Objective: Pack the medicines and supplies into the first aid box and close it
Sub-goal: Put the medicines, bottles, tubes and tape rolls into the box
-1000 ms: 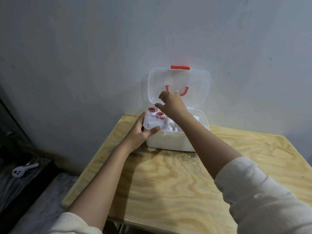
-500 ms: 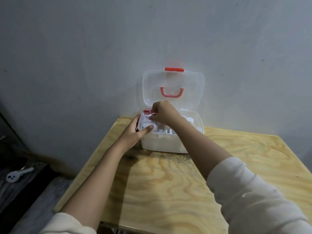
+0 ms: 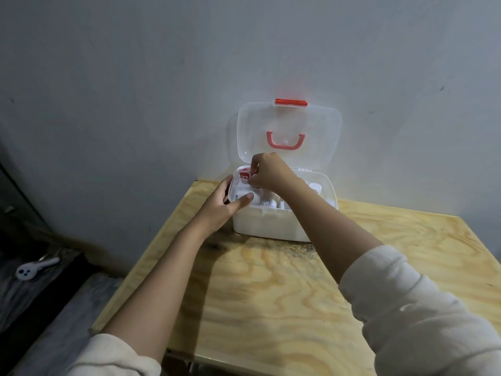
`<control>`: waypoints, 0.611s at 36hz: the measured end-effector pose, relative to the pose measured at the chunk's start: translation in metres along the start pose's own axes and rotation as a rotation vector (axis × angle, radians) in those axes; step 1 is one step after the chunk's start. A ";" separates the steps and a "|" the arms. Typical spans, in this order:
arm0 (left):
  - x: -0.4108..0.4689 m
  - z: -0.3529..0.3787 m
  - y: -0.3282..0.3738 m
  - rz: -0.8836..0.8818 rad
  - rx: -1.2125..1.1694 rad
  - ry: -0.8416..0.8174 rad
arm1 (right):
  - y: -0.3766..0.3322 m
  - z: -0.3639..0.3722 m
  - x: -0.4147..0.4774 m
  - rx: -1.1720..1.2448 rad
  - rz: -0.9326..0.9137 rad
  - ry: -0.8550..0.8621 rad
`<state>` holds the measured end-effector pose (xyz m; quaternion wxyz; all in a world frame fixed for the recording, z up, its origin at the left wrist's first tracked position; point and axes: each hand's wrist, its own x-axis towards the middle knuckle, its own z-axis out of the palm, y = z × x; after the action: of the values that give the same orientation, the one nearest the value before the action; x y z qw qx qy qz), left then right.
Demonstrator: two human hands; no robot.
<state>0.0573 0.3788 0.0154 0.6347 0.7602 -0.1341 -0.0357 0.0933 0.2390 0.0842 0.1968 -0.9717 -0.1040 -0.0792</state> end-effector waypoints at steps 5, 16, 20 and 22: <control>-0.003 -0.002 0.003 0.004 0.024 -0.003 | -0.002 -0.001 -0.002 0.025 0.013 0.027; -0.007 0.002 0.010 -0.014 0.050 0.024 | -0.001 -0.001 0.000 -0.022 0.023 -0.010; -0.008 0.001 0.011 -0.015 0.035 0.015 | 0.001 0.000 0.001 -0.045 0.042 -0.016; -0.009 0.001 0.010 -0.021 0.026 0.014 | 0.001 0.000 0.001 -0.043 0.051 -0.010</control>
<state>0.0474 0.3788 0.0243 0.6253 0.7700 -0.1222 -0.0351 0.0950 0.2382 0.0841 0.1776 -0.9783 -0.0786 -0.0717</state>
